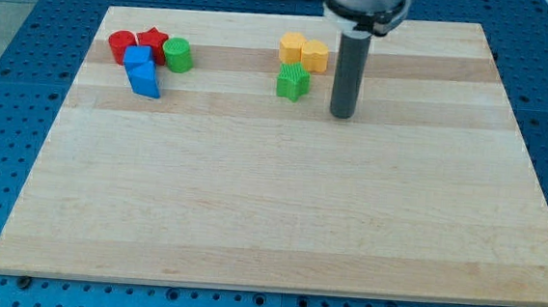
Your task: Move the green star to the left side
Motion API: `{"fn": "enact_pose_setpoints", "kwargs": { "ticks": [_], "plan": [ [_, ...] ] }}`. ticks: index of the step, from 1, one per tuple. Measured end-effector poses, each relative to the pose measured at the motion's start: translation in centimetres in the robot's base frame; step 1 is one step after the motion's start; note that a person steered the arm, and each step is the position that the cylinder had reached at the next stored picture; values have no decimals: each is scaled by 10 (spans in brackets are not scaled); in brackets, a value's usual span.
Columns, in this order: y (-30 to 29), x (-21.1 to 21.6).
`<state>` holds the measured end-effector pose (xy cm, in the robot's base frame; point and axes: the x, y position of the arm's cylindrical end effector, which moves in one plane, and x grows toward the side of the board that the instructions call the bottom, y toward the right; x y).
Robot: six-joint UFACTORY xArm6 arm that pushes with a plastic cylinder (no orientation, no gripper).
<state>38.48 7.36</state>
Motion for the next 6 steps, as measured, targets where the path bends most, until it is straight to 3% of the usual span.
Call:
{"fn": "enact_pose_setpoints", "kwargs": {
  "ticks": [1,3,6],
  "plan": [
    [0,0],
    [-35,-41],
    [-74,-41]
  ]
}}
